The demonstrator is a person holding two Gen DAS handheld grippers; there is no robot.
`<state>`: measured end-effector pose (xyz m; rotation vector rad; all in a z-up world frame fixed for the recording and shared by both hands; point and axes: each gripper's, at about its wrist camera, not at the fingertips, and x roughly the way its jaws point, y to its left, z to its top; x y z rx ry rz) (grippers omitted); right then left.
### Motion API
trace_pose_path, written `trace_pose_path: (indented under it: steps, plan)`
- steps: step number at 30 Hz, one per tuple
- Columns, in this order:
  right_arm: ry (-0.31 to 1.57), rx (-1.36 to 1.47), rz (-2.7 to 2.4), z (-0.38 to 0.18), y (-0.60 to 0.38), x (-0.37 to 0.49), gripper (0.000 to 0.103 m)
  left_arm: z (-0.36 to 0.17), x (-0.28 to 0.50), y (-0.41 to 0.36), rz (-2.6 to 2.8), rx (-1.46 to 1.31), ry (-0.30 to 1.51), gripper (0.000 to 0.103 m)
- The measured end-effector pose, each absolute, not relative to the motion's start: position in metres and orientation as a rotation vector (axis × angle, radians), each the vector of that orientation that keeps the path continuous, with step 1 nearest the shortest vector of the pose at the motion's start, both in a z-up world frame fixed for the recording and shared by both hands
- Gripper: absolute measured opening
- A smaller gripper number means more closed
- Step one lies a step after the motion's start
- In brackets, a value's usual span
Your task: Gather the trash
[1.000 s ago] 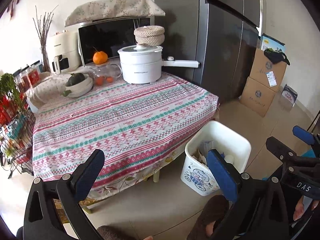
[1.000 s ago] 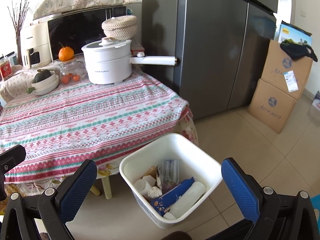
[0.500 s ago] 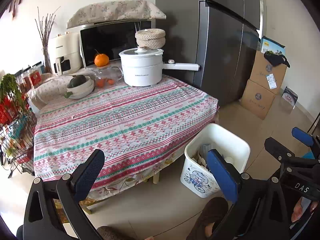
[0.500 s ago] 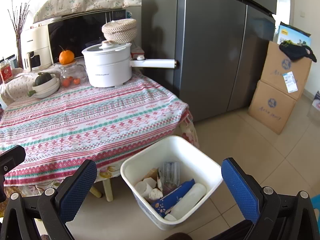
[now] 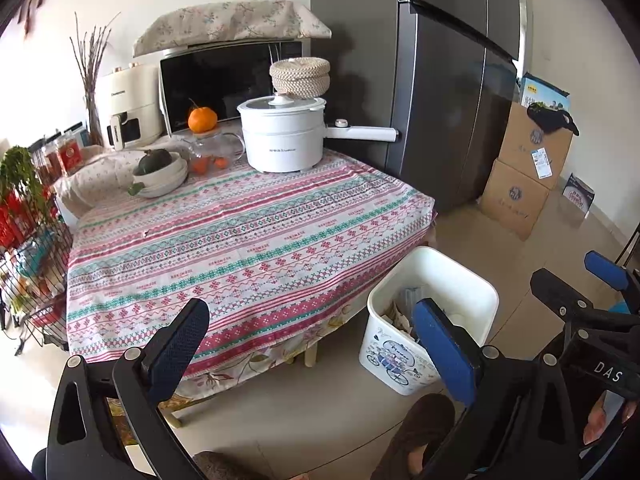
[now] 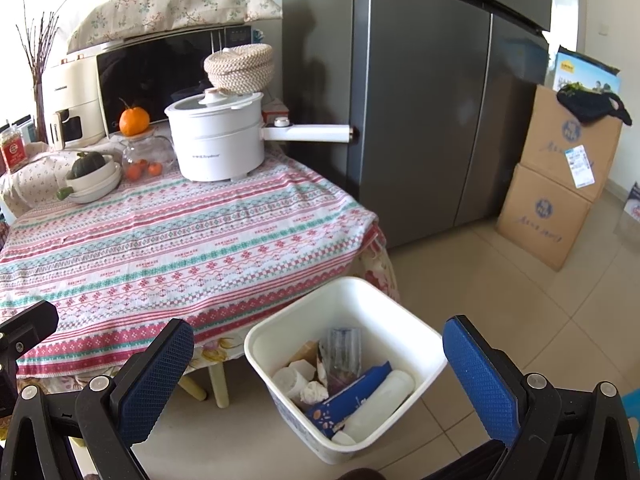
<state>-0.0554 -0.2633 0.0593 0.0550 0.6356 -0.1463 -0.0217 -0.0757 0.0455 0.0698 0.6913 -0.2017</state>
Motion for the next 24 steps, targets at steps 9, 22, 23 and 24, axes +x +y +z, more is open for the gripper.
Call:
trace_pose_path:
  steps: [9,22,23,24]
  plan:
    - [0.631,0.058,-0.149,0.0605,-0.2658,-0.0570,0.102,0.0463,-0.0207,-0.0738,-0.200,0.068,0.691,0.103]
    - [0.629,0.065,-0.152,0.0608,-0.2712,-0.0560,0.102,0.0438,-0.0218,-0.0738,-0.195,0.069,0.696,0.103]
    - [0.628,0.066,-0.152,0.0608,-0.2717,-0.0563,0.102,0.0439,-0.0216,-0.0736,-0.197,0.068,0.696,0.103]
    - [0.628,0.068,-0.152,0.0609,-0.2721,-0.0563,0.102,0.0439,-0.0216,-0.0736,-0.197,0.067,0.696,0.103]
